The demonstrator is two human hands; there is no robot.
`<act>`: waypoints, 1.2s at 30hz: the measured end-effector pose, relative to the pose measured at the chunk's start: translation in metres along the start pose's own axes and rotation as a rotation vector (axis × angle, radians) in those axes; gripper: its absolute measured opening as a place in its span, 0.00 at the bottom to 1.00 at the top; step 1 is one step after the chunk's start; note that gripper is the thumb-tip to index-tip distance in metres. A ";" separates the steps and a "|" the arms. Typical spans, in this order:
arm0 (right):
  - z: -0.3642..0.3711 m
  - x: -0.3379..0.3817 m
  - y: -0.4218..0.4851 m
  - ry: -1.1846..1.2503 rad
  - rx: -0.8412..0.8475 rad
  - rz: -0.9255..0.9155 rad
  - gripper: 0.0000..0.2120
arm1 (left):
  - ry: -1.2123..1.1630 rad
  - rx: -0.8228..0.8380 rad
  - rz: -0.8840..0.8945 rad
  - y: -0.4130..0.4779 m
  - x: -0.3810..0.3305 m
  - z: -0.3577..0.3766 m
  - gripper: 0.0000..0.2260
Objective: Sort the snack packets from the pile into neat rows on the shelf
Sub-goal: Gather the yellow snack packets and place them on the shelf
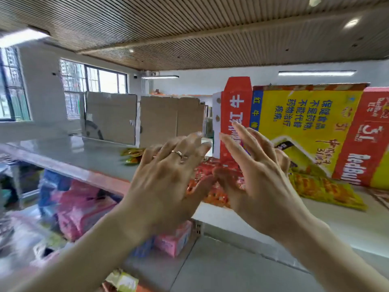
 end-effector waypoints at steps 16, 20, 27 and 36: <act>0.118 0.158 0.036 0.058 0.159 0.023 0.30 | 0.080 0.025 -0.152 -0.101 0.194 -0.021 0.29; 0.138 0.171 0.046 0.057 0.175 0.015 0.30 | 0.077 0.030 -0.176 -0.111 0.221 -0.013 0.29; 0.183 0.176 0.069 0.068 0.205 0.019 0.31 | 0.072 0.059 -0.198 -0.109 0.256 0.010 0.28; 0.236 0.158 0.136 0.081 0.183 0.032 0.29 | 0.122 0.118 -0.134 -0.058 0.318 0.046 0.28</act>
Point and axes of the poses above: each hand's wrist, its own y-axis towards the middle knuckle, its own z-axis out of the palm, x = y × z, the point moved 4 cm from there along y, towards the middle knuckle, and after that the axes turned 3 degrees about x, right-handed, at the moved point
